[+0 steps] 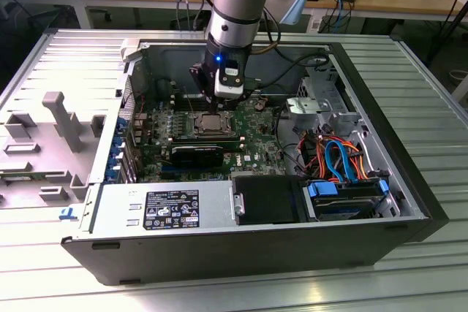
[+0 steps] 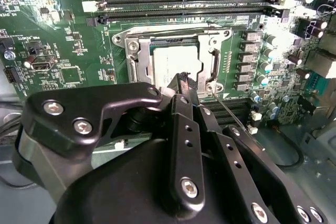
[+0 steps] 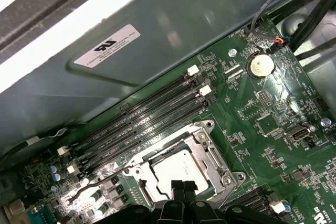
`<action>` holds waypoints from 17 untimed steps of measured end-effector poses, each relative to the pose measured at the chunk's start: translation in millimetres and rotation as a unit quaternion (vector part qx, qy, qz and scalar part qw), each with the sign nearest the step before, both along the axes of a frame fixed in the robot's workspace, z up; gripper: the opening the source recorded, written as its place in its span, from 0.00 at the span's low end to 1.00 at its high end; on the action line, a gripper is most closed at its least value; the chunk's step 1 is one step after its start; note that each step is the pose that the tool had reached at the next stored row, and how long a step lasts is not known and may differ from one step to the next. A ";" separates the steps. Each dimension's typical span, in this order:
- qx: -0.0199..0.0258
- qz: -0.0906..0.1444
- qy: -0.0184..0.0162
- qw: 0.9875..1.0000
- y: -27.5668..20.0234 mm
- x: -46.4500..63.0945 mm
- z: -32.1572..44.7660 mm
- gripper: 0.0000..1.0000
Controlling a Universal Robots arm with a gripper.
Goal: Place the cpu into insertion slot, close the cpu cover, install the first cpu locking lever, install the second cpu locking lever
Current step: 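Install the first cpu locking lever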
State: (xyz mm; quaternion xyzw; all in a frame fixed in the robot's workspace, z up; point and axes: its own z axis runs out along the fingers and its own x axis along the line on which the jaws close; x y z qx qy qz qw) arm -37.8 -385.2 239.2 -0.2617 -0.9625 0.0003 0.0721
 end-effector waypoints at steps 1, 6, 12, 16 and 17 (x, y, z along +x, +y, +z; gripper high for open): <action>0.000 0.001 0.000 1.000 0.0 0.0 0.0 0.11; 0.000 0.004 0.000 1.000 0.0 0.0 0.0 0.11; 0.001 0.014 0.000 1.000 0.0 0.0 0.0 0.11; 0.004 0.018 0.000 1.000 0.0 0.0 0.0 0.11; 0.005 0.019 0.000 1.000 0.0 0.0 0.0 0.11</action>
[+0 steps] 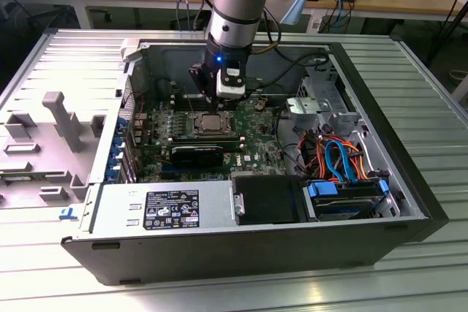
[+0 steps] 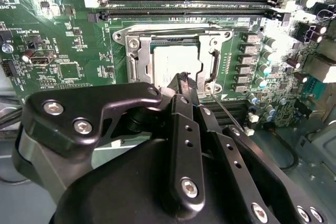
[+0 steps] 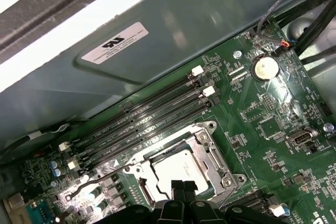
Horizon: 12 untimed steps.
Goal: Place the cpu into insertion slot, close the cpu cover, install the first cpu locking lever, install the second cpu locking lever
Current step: 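Install the first cpu locking lever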
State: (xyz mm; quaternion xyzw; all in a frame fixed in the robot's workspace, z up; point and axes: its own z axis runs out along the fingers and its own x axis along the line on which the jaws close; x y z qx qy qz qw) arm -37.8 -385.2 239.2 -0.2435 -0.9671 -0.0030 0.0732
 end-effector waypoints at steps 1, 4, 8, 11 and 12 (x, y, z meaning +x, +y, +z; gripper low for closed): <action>0.001 0.001 0.000 1.000 0.0 0.0 0.0 0.11; 0.003 0.004 0.000 1.000 0.0 0.0 0.0 0.11; 0.006 0.007 0.000 1.000 0.0 0.0 0.0 0.11; 0.009 0.009 0.000 1.000 -0.1 0.0 0.1 0.11; 0.010 0.010 0.000 1.000 0.0 0.0 0.0 0.11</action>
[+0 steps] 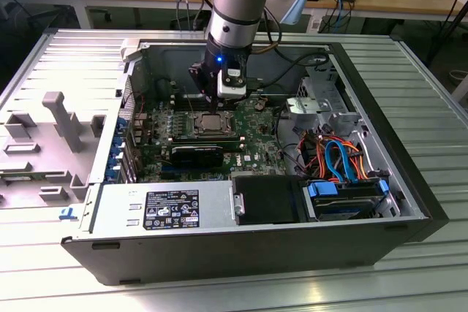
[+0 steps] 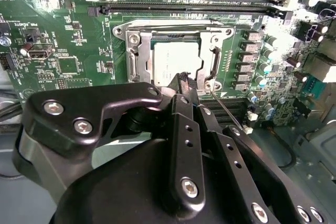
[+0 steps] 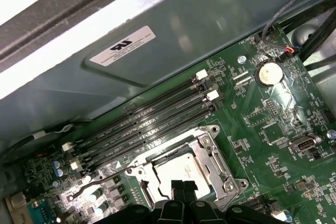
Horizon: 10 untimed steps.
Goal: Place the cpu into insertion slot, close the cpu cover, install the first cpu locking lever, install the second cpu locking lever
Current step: 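Install the first cpu locking lever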
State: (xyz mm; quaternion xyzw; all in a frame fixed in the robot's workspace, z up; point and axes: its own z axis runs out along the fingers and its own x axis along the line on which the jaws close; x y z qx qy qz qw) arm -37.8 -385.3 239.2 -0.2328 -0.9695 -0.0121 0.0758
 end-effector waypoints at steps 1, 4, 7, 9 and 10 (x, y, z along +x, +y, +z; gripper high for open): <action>0.002 0.001 0.000 1.000 0.0 0.0 0.0 0.11; 0.010 0.005 0.000 1.000 0.0 0.0 0.0 0.11; 0.019 0.007 0.000 1.000 0.0 0.0 -0.1 0.11; 0.030 0.009 0.000 0.999 0.0 0.0 0.0 0.11; 0.037 0.011 0.000 0.999 0.0 0.0 0.0 0.11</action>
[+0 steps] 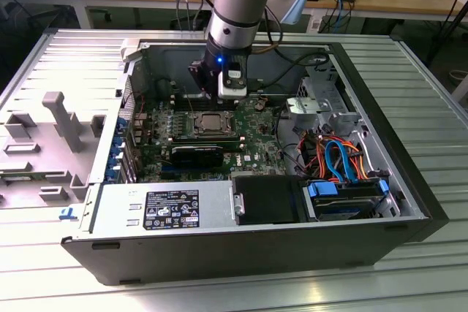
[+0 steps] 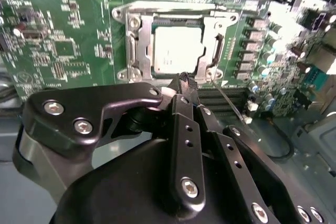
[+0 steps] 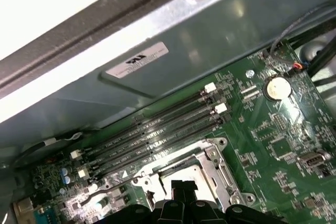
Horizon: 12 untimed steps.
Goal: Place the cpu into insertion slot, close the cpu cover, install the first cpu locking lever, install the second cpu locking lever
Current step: 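Install the first cpu locking lever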
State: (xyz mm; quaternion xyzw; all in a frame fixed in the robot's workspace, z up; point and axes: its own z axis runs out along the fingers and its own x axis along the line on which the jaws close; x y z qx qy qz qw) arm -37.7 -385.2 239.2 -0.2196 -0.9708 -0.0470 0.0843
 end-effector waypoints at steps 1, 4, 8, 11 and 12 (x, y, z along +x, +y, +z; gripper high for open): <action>0.005 0.001 0.000 1.000 0.0 0.0 0.0 0.11; 0.006 0.015 0.000 1.000 0.0 0.0 0.0 0.11; 0.006 0.046 0.000 0.999 0.0 0.0 0.0 0.11; 0.006 0.078 0.000 0.997 0.0 0.0 0.0 0.11; 0.006 0.085 0.000 0.996 0.0 0.0 0.0 0.11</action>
